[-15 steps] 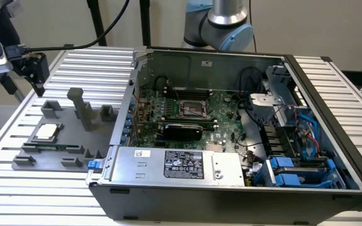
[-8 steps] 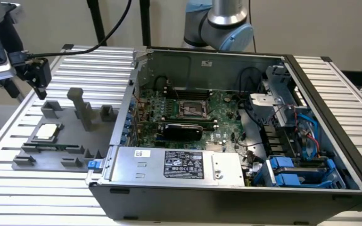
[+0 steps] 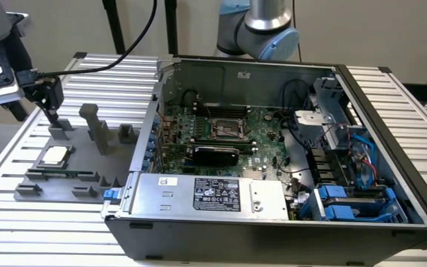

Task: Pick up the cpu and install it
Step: 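Pick up the cpu and move it towards the insertion slot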

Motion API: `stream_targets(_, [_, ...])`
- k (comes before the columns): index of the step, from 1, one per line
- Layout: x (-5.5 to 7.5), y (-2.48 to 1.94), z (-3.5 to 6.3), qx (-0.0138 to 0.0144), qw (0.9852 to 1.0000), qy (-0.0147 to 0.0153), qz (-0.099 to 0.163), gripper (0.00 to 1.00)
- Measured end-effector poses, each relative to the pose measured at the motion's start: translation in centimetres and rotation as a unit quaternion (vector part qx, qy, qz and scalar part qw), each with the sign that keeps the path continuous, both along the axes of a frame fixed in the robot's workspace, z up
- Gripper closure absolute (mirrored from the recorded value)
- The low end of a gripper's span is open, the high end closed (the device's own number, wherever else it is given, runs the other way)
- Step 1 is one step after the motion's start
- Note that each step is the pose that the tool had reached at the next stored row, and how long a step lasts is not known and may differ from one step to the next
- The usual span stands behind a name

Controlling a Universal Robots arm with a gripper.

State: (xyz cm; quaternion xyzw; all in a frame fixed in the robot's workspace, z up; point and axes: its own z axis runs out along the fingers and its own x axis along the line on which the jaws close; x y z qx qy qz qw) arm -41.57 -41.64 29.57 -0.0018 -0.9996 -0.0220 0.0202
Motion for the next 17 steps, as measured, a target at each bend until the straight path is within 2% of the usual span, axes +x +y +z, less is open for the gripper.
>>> stream_targets(17, [-0.2,-0.01,-3.09,0.0,1.0,0.0,0.001,0.35])
